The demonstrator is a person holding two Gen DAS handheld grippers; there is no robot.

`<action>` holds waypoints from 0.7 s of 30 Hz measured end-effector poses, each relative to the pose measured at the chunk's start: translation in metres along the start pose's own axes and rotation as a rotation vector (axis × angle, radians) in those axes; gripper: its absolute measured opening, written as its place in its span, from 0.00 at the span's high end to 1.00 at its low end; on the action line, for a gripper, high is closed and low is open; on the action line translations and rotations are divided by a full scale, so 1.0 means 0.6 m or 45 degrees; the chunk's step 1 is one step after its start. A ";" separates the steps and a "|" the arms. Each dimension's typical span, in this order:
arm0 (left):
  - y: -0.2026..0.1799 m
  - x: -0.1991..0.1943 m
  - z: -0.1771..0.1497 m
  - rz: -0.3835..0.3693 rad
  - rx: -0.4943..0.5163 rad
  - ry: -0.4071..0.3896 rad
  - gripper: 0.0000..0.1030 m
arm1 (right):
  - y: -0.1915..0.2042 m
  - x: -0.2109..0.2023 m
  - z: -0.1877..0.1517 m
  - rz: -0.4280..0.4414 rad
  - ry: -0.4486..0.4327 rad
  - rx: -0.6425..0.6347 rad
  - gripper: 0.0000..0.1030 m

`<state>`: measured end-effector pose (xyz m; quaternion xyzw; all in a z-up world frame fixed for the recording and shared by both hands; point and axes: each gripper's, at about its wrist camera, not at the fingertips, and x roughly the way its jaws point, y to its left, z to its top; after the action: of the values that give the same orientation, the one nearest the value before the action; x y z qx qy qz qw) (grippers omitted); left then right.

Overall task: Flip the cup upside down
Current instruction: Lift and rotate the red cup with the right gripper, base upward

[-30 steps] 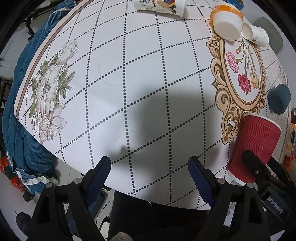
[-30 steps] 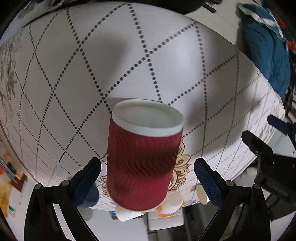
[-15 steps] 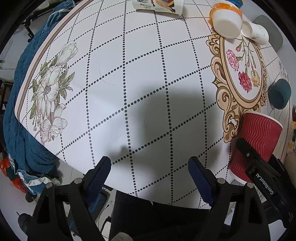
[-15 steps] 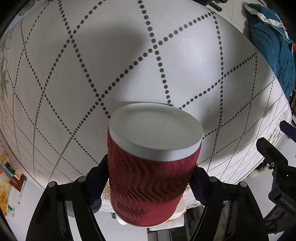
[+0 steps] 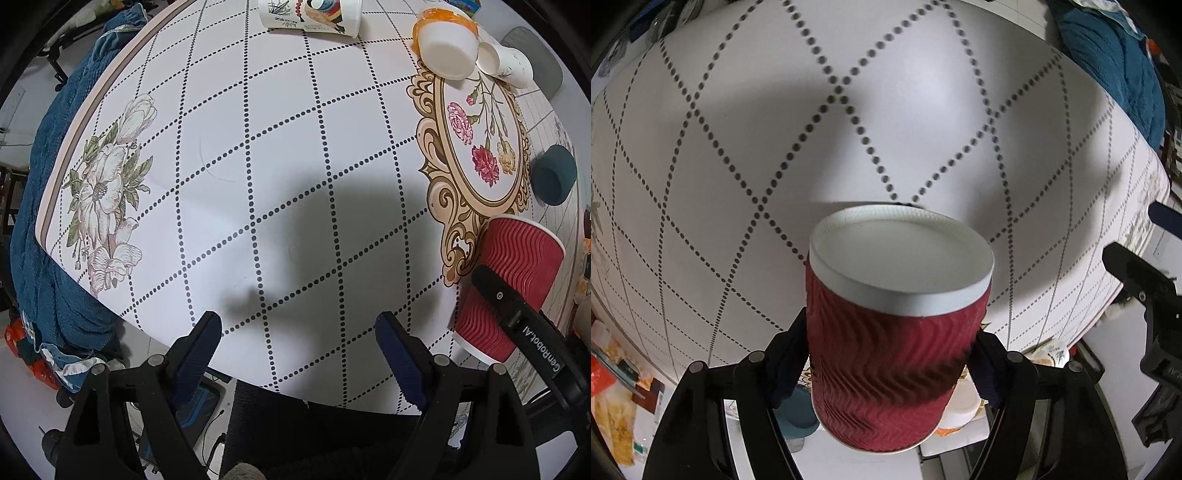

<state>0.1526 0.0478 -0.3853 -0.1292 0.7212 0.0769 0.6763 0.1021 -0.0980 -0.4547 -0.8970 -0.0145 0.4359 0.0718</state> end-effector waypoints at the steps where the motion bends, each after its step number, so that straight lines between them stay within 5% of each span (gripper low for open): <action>1: 0.001 -0.001 0.000 0.001 0.000 -0.001 0.18 | -0.003 0.000 0.001 0.002 0.000 0.012 0.25; 7: 0.015 -0.018 0.005 0.013 -0.006 -0.016 0.18 | -0.071 0.003 -0.008 0.125 0.006 0.246 0.25; 21: 0.046 -0.061 0.014 0.036 -0.007 -0.050 0.18 | -0.163 0.052 -0.123 0.679 -0.018 1.204 0.25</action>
<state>0.1547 0.0798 -0.3510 -0.1194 0.7092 0.0910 0.6888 0.1827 -0.0069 -0.4201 -0.7365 0.4109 0.4039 0.3545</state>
